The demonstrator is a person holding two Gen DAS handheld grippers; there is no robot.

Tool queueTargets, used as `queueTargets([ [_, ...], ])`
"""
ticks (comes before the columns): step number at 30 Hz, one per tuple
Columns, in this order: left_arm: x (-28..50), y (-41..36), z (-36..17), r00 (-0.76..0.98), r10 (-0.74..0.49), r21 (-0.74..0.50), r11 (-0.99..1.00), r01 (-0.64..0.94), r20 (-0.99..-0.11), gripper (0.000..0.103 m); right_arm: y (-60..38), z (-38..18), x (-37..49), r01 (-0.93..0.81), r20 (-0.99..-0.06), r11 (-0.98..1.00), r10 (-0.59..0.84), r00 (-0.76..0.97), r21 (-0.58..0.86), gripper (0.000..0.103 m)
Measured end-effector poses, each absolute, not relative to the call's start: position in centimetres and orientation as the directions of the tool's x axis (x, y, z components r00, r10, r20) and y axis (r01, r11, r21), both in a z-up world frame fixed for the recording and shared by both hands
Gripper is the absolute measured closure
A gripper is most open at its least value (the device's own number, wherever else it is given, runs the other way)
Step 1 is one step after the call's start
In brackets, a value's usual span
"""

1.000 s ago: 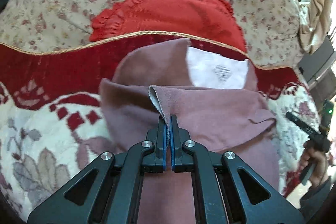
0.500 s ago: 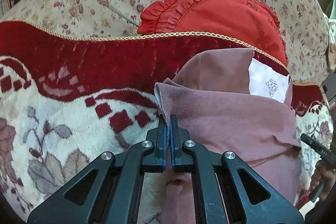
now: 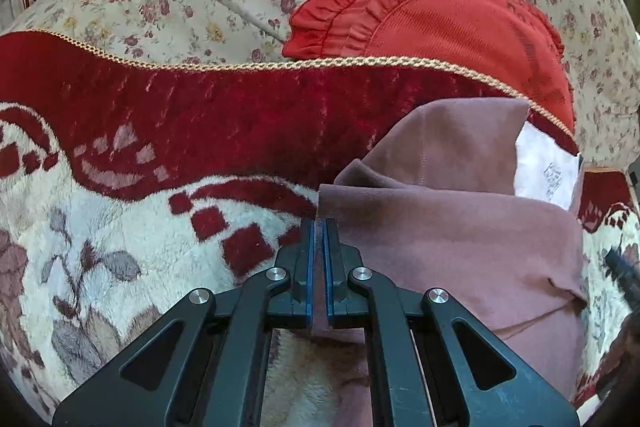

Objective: Fold small clothes

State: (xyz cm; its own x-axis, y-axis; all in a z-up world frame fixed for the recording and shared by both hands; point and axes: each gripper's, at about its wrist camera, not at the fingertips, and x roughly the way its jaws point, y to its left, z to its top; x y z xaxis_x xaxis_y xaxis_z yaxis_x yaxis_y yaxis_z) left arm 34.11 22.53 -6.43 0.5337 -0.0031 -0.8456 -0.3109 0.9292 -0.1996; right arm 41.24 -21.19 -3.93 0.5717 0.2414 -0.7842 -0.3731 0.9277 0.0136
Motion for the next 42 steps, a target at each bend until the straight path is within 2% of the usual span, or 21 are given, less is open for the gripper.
queueTargets([
  [1,34.0,22.6,-6.4,0.536,0.006,-0.196,0.928,-0.318,-0.844,0.101,-20.6,-3.2,41.2,-0.394,-0.747,0.918,0.301,0.593,0.057,0.058],
  [3,33.5,22.8,-5.7,0.563,0.023,-0.195,0.926,-0.324,-0.826,0.101,-18.7,-3.4,41.8,-0.453,-0.739,0.886,0.371,0.563,0.1,0.058],
  [8,32.3,22.4,-3.8,0.642,0.043,-0.201,0.932,-0.303,-0.765,0.101,-16.4,-8.6,42.8,-0.5,-0.869,0.865,0.222,0.442,-0.034,0.058],
  [10,32.2,22.3,-3.3,0.669,0.001,-0.247,0.929,-0.276,-0.743,0.101,-17.4,-9.5,42.6,-0.502,-0.864,0.861,0.186,0.468,-0.087,0.058],
  [13,32.0,21.1,-2.6,0.696,-0.081,-0.292,0.938,-0.189,-0.713,0.101,-19.8,-9.5,43.2,-0.425,-0.875,0.901,0.137,0.465,-0.085,0.049],
  [16,32.3,18.7,-3.0,0.666,-0.159,-0.296,0.95,-0.098,-0.729,0.101,-21.0,-9.8,43.4,-0.399,-0.884,0.916,0.156,0.441,-0.037,0.048],
  [19,32.6,16.6,-3.9,0.621,-0.197,-0.279,0.96,-0.037,-0.759,0.101,-21.1,-9.6,43.3,-0.397,-0.888,0.915,0.121,0.444,-0.074,0.048],
  [23,33.7,14.7,-6.0,0.544,-0.1,-0.146,0.988,-0.043,-0.833,0.101,-22.7,-9.5,43.2,-0.367,-0.893,0.927,0.098,0.44,-0.079,0.046],
  [26,34.1,15.9,-5.9,0.555,-0.09,-0.175,0.979,-0.103,-0.827,0.101,-23.8,-9.4,43.1,-0.342,-0.892,0.933,0.055,0.448,-0.114,0.046],
  [28,33.9,16.6,-5.3,0.583,-0.072,-0.179,0.976,-0.128,-0.81,0.101,-25.2,-9.8,43.1,-0.29,-0.893,0.941,-0.029,0.449,-0.176,0.046],
  [30,34.3,17.0,-5.5,0.574,-0.055,-0.175,0.972,-0.155,-0.817,0.101,-26.4,-9.6,42.8,-0.272,-0.892,0.955,0.022,0.452,-0.114,0.05],
  [33,34.7,17.5,-5.9,0.566,-0.043,-0.186,0.963,-0.197,-0.823,0.101,-26.8,-6.8,42.2,-0.256,-0.837,0.96,0.046,0.546,-0.114,0.052],
  [37,36.0,17.3,-7.1,0.549,-0.028,-0.172,0.962,-0.213,-0.835,0.101,-22.0,-3.4,41.6,-0.377,-0.728,0.926,0.248,0.64,-0.016,0.052],
  [40,36.6,16.8,-7.7,0.533,0.017,-0.113,0.971,-0.211,-0.846,0.101,-17.5,-5.1,41.8,-0.44,-0.747,0.897,0.263,0.611,-0.044,0.052],
  [42,36.9,16.6,-8.1,0.52,0.037,-0.085,0.974,-0.209,-0.853,0.101,-16.9,-7.8,43.8,-0.427,-0.796,0.901,0.203,0.571,-0.077,0.052],
])
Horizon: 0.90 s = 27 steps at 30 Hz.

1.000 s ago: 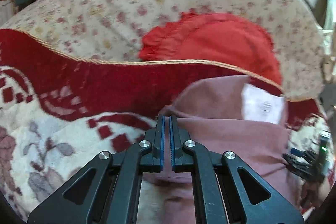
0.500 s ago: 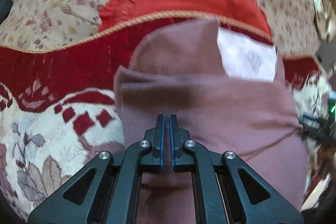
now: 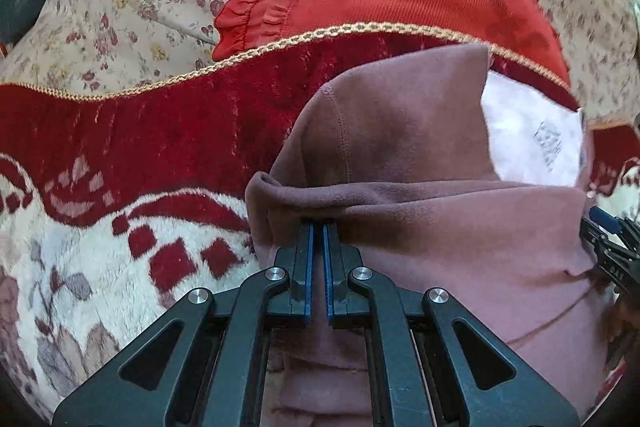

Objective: Fold small clothes

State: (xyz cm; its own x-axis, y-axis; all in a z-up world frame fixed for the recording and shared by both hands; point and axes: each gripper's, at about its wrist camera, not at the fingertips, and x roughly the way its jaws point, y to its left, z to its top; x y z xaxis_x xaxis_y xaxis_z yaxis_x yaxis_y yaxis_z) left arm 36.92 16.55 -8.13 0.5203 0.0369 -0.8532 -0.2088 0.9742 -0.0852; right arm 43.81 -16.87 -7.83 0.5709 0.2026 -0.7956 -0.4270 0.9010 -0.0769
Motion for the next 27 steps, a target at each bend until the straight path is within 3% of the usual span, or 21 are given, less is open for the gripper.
queueTargets([
  [5,37.0,18.0,-8.8,0.503,-0.013,-0.158,0.956,-0.246,-0.864,0.099,-18.8,-10.1,45.6,-0.374,-0.83,0.926,0.248,0.499,0.052,0.048],
  [14,36.6,19.0,-8.2,0.519,-0.024,-0.182,0.949,-0.256,-0.854,0.098,-19.2,-9.5,46.4,-0.374,-0.872,0.927,0.216,0.44,0.04,0.047],
  [18,34.3,17.9,-5.0,0.614,-0.051,-0.221,0.953,-0.205,-0.787,0.098,-17.4,-6.9,44.7,-0.33,-0.838,0.944,0.186,0.513,0.007,0.047],
  [22,34.4,14.8,-5.1,0.622,-0.042,-0.153,0.98,-0.126,-0.782,0.087,-14.9,-5.1,42.6,-0.355,-0.793,0.935,0.226,0.566,0.012,0.047],
  [27,35.8,14.0,-7.2,0.57,-0.032,-0.128,0.984,-0.128,-0.821,0.087,-12.0,-8.6,42.5,-0.369,-0.807,0.929,0.221,0.548,0.003,0.047],
])
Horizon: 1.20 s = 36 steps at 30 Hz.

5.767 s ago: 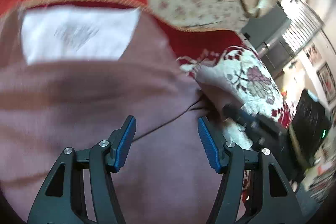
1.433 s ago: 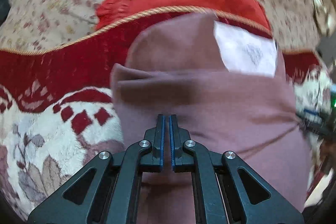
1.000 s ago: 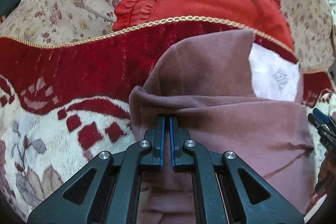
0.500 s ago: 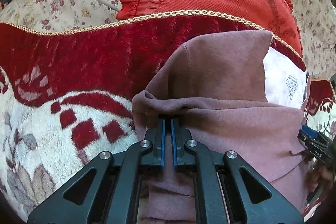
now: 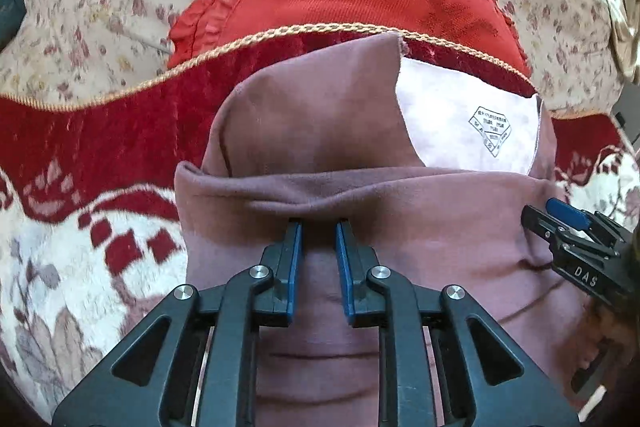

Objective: Fold small clothes
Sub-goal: 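Open the left gripper to release the folded side panel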

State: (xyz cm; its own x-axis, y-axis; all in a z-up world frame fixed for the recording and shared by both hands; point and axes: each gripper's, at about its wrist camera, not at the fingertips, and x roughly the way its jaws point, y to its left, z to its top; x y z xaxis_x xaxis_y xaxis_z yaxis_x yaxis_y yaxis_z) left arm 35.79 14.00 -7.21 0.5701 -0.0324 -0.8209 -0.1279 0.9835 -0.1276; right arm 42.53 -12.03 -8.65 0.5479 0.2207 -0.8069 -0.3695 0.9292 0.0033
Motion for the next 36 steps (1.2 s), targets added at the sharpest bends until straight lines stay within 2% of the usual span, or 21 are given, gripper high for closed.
queueTargets([
  [1,35.8,13.8,-7.2,0.571,-0.027,-0.118,0.986,-0.122,-0.821,0.087,-12.1,-9.2,43.0,-0.361,-0.813,0.932,0.228,0.536,0.024,0.046],
  [4,35.7,13.8,-7.4,0.574,-0.025,-0.109,0.988,-0.112,-0.818,0.085,-13.0,-9.6,44.0,-0.321,-0.825,0.944,0.239,0.512,0.075,0.035],
  [7,35.6,13.8,-7.4,0.576,-0.053,-0.141,0.984,-0.109,-0.815,0.08,-13.4,-9.3,44.1,-0.318,-0.825,0.944,0.251,0.507,0.092,0.035],
  [10,35.6,13.7,-7.3,0.577,-0.09,-0.173,0.981,-0.091,-0.812,0.068,-13.3,-9.1,44.0,-0.32,-0.825,0.945,0.235,0.514,0.07,0.035],
  [12,35.6,13.4,-7.3,0.577,-0.12,-0.197,0.978,-0.072,-0.808,0.051,-13.0,-9.0,43.4,-0.321,-0.825,0.945,0.224,0.519,0.055,0.035],
  [16,35.6,12.5,-7.2,0.573,-0.109,-0.17,0.984,-0.053,-0.812,0.047,-12.9,-8.9,43.4,-0.316,-0.824,0.947,0.218,0.523,0.05,0.035],
  [20,35.8,12.0,-7.2,0.57,-0.12,-0.171,0.985,-0.036,-0.813,0.036,-12.7,-8.7,43.3,-0.32,-0.824,0.947,0.212,0.525,0.04,0.035],
  [23,35.8,12.0,-7.3,0.575,-0.136,-0.19,0.981,-0.035,-0.807,0.032,-12.9,-8.9,43.1,-0.318,-0.825,0.947,0.211,0.525,0.04,0.035],
  [26,35.7,12.0,-7.4,0.595,-0.171,-0.233,0.972,-0.028,-0.785,0.023,-12.8,-9.0,43.2,-0.318,-0.825,0.947,0.211,0.524,0.04,0.035],
  [31,35.1,12.3,-6.0,0.624,-0.157,-0.227,0.973,-0.033,-0.765,0.023,-12.5,-8.6,43.2,-0.324,-0.818,0.945,0.217,0.533,0.04,0.035],
  [36,31.5,12.8,-4.6,0.626,-0.134,-0.227,0.971,-0.071,-0.769,0.023,-14.2,-5.4,41.4,-0.306,-0.78,0.951,0.228,0.582,0.05,0.037],
])
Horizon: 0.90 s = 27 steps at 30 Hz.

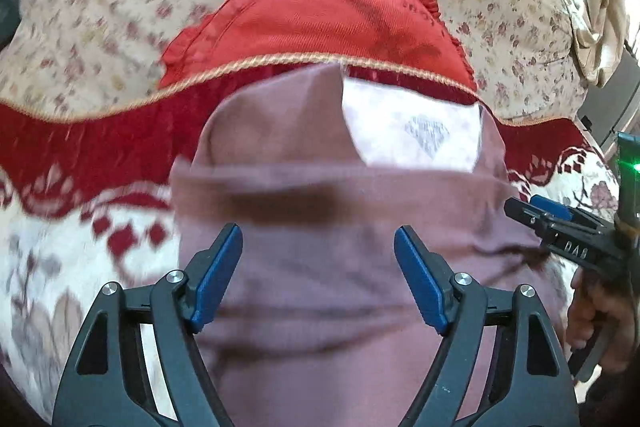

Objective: Fold small clothes
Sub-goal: 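Open the left gripper to release the folded side panel, then grasp the hem of the mauve top with the right gripper while the left gripper grasps it too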

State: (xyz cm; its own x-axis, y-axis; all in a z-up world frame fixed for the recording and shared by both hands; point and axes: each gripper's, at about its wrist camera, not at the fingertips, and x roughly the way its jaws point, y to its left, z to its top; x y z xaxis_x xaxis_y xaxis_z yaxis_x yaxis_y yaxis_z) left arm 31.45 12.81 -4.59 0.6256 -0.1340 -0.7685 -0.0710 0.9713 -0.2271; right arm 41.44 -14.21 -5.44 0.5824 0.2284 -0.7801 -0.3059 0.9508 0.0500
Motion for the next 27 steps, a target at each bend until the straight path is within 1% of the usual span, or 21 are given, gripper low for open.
queueTargets([
  [2,31.1,12.7,-6.2,0.568,-0.113,-0.203,0.974,-0.098,-0.815,0.023,-15.0,-5.3,40.9,-0.308,-0.802,0.947,0.254,0.541,0.092,0.037],
  [3,31.6,12.5,-7.4,0.52,-0.083,-0.167,0.979,-0.116,-0.85,0.024,-15.4,-5.6,40.7,-0.307,-0.813,0.947,0.251,0.525,0.094,0.037],
  [4,31.9,12.5,-8.0,0.504,-0.064,-0.145,0.982,-0.122,-0.861,0.024,-15.7,-6.2,40.5,-0.307,-0.828,0.948,0.235,0.51,0.08,0.037],
  [6,32.2,11.8,-8.0,0.514,-0.022,-0.092,0.99,-0.11,-0.857,0.024,-16.4,-8.3,40.3,-0.305,-0.872,0.952,0.169,0.46,0.023,0.036],
  [7,32.3,11.7,-8.0,0.515,-0.019,-0.086,0.991,-0.106,-0.857,0.024,-17.0,-9.3,40.3,-0.318,-0.885,0.948,0.167,0.434,0.023,0.036],
  [8,32.2,11.7,-7.9,0.518,-0.019,-0.087,0.99,-0.107,-0.855,0.024,-17.5,-9.2,40.0,-0.328,-0.869,0.944,0.199,0.453,0.045,0.037],
  [10,31.5,12.2,-6.9,0.539,-0.049,-0.123,0.987,-0.102,-0.841,0.024,-18.2,-8.1,39.8,-0.299,-0.866,0.953,0.197,0.459,0.058,0.04],
  [12,29.9,12.9,-5.4,0.561,-0.067,-0.155,0.982,-0.11,-0.825,0.024,-19.4,-5.7,38.3,-0.266,-0.834,0.96,0.221,0.506,0.093,0.04],
  [15,26.0,13.7,-2.8,0.587,-0.089,-0.187,0.976,-0.108,-0.805,0.024,-21.0,-1.7,34.0,-0.29,-0.782,0.946,0.288,0.553,0.144,0.04],
  [19,21.0,13.4,-0.8,0.596,-0.112,-0.179,0.982,-0.055,-0.795,0.024,-23.1,1.7,25.2,-0.345,-0.737,0.935,0.291,0.61,0.084,0.04],
  [22,17.5,13.2,-0.7,0.572,-0.127,-0.167,0.986,-0.017,-0.81,0.024,-24.5,1.3,18.9,-0.386,-0.735,0.922,0.282,0.617,0.03,0.04],
  [27,11.6,13.5,-1.2,0.536,-0.131,-0.153,0.988,0.003,-0.834,0.024,-27.4,-1.4,11.5,-0.411,-0.763,0.91,0.3,0.572,0.05,0.04],
])
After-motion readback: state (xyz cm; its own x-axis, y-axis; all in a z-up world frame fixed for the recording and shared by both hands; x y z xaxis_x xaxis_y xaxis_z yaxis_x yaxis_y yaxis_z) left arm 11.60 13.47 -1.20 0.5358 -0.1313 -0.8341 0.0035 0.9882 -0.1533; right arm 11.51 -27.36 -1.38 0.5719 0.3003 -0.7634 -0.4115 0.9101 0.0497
